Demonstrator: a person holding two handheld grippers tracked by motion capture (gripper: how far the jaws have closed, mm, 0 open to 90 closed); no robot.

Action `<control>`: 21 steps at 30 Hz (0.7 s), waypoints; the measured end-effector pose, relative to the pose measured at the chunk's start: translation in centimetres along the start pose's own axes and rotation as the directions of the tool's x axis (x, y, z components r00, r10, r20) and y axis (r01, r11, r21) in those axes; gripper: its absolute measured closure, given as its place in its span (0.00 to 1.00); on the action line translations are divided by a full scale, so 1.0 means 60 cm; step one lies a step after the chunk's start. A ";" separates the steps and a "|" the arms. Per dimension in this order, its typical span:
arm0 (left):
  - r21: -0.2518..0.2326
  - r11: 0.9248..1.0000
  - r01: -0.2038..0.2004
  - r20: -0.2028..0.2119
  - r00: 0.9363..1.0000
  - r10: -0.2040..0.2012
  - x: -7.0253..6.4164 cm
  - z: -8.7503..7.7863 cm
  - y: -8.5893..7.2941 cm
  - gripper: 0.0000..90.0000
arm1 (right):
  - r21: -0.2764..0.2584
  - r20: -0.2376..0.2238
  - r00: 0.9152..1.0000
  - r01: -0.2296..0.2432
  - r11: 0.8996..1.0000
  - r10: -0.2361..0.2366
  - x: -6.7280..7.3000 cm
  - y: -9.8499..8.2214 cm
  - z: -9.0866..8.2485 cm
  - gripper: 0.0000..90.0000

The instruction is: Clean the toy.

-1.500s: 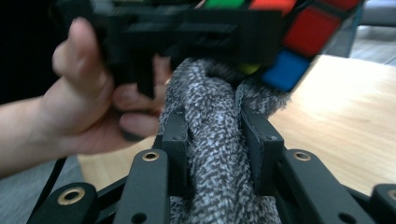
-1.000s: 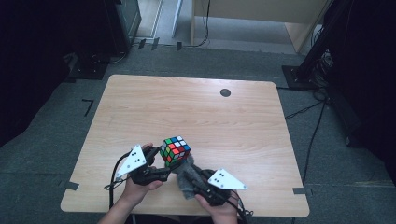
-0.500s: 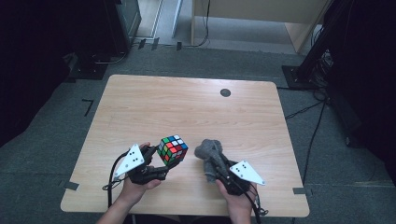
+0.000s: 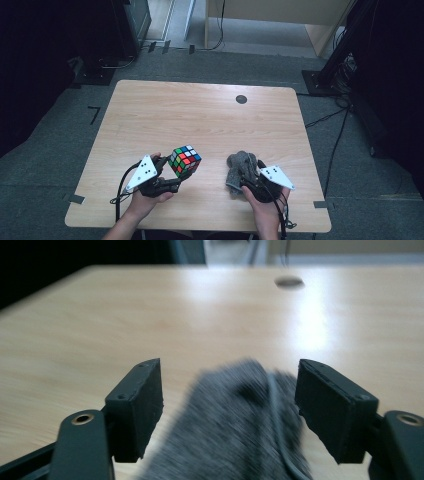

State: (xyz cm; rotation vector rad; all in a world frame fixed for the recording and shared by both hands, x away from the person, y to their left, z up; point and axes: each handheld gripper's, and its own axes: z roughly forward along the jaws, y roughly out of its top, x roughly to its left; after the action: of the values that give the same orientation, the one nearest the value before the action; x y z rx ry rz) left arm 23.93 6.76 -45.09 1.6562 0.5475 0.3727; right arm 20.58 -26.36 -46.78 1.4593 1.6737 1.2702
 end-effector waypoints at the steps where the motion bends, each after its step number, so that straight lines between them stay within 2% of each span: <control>1: 0.008 1.000 -0.004 -0.002 1.000 0.004 -0.001 0.002 -0.002 0.38 | -0.019 -0.032 0.999 -0.010 1.000 0.010 0.008 0.009 -0.008 0.31; 3: 0.018 1.000 -0.014 -0.005 1.000 0.014 -0.006 0.006 -0.006 0.38 | -0.048 -0.122 0.992 -0.020 0.999 0.014 0.029 0.026 -0.020 0.30; 4: 0.027 0.999 -0.027 -0.005 1.000 0.027 -0.009 0.009 -0.008 0.38 | -0.044 -0.170 0.985 -0.025 0.999 0.017 0.041 0.033 -0.025 0.28; 6: 0.043 0.997 -0.063 -0.007 0.998 0.063 -0.017 0.015 -0.014 0.38 | -0.032 -0.260 0.965 -0.037 0.999 0.028 0.068 0.043 -0.032 0.26; 8: 0.058 0.994 -0.087 -0.009 0.996 0.088 -0.023 0.021 -0.022 0.38 | -0.034 -0.328 0.944 -0.050 0.998 0.036 0.090 0.050 -0.038 0.25; 10: 0.069 0.992 -0.102 -0.008 0.995 0.102 -0.028 0.026 -0.028 0.38 | -0.025 -0.377 0.924 -0.081 0.996 0.066 0.104 0.054 -0.040 0.23; 14: 0.067 0.989 -0.133 0.010 0.991 0.133 -0.039 0.033 -0.034 0.38 | 0.035 -0.427 0.895 -0.127 0.991 0.130 0.119 0.049 -0.027 0.18; 16: 0.071 0.984 -0.163 0.015 0.987 0.162 -0.047 0.036 -0.035 0.38 | 0.062 -0.420 0.897 -0.122 0.991 0.136 0.126 0.046 -0.018 0.19; 17: 0.071 0.984 -0.163 0.015 0.987 0.162 -0.047 0.036 -0.035 0.38 | 0.071 -0.426 0.895 -0.113 0.991 0.133 0.131 0.044 -0.014 0.18; 18: 0.072 0.980 -0.188 0.024 0.982 0.187 -0.054 0.038 -0.036 0.38 | 0.081 -0.429 0.894 -0.105 0.991 0.129 0.135 0.043 -0.010 0.18; 21: 0.069 0.971 -0.229 0.038 0.973 0.226 -0.068 0.040 -0.036 0.38 | 0.108 -0.413 0.900 -0.108 0.988 0.143 0.143 0.038 -0.002 0.18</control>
State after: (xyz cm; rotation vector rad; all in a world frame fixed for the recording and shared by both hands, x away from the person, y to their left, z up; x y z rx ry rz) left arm 21.50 2.77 -47.36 1.7980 0.3521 0.4995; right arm 19.40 -18.27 -43.28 1.4315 1.9491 1.7013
